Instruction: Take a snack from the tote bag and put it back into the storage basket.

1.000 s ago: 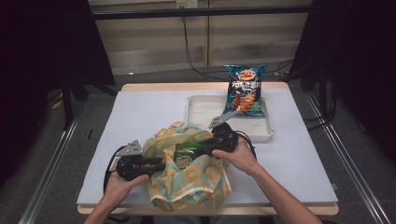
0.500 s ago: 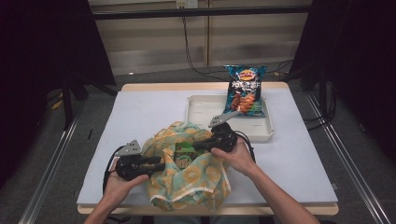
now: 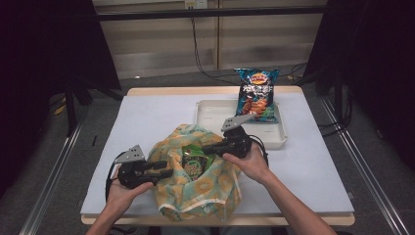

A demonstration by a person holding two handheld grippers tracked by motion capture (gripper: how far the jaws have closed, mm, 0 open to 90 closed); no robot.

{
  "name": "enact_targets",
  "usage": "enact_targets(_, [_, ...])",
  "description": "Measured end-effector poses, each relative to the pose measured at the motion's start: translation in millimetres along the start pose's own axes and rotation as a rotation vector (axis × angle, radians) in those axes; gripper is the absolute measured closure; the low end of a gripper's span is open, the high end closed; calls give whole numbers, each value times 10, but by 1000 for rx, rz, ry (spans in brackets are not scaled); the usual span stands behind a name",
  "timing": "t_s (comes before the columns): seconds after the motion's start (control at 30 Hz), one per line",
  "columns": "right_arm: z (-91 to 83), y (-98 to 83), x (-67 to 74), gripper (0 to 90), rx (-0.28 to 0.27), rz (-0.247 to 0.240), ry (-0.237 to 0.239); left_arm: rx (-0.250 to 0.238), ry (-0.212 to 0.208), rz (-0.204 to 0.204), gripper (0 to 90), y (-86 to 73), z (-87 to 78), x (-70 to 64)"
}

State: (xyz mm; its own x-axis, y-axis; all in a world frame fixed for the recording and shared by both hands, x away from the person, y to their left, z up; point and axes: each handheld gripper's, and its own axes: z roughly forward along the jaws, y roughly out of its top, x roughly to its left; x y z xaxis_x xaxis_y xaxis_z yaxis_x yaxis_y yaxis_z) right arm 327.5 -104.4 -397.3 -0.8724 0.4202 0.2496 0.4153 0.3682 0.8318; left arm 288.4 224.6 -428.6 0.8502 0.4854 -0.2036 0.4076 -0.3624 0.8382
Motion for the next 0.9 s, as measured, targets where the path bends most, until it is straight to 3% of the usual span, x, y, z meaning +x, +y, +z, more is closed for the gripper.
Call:
enact_targets(0.17, [-56, 37, 41, 900, -11, -14, -3, -56, -27, 4, 644, 61, -63, -22])
enact_targets(0.37, [-111, 39, 71, 900, -30, -25, 0, -79, -32, 6, 541, 133, -61, -71])
enact_targets(0.53, [-113, 49, 107, 900, -27, -43, 6, -78, -24, 41, 509, 226, 1, -106])
enact_targets(0.63, [-136, 61, 152, 900, -29, -59, 1, -92, -19, 34, 511, 242, -2, -100])
enact_targets(0.77, [-195, 90, 199, 900, -44, -73, 13, -92, 6, 28, 515, 219, 8, -75])
enact_targets(0.9, [-226, 105, 202, 900, -47, -86, 10, -26, -4, 37, 504, 153, 106, -49])
